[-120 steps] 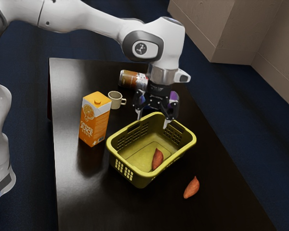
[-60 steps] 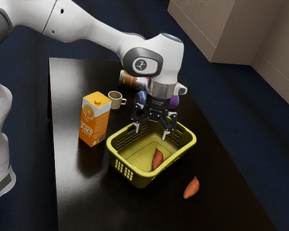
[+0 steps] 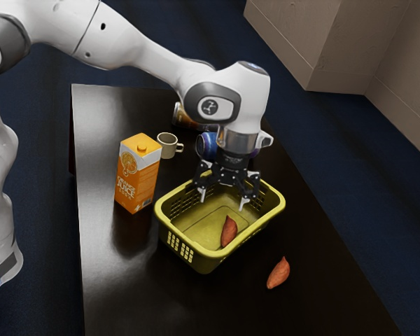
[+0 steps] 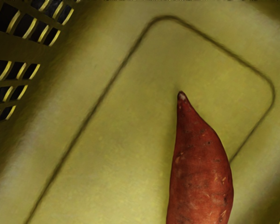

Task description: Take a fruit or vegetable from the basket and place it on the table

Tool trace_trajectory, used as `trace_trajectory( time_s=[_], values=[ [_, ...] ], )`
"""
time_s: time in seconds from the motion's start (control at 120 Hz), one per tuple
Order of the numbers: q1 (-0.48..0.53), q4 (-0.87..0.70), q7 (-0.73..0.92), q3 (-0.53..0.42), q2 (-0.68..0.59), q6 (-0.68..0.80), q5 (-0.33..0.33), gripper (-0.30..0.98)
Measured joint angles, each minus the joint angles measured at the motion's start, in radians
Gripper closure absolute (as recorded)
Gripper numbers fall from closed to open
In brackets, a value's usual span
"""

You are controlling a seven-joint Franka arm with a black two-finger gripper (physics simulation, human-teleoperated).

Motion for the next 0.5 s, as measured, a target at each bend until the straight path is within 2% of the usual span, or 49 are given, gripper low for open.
trace_trajectory(
  time_s=[0.5],
  values=[
    [-0.016,-0.003,-0.024,-0.002,0.078,0.050,-0.006,0.00]
  ],
)
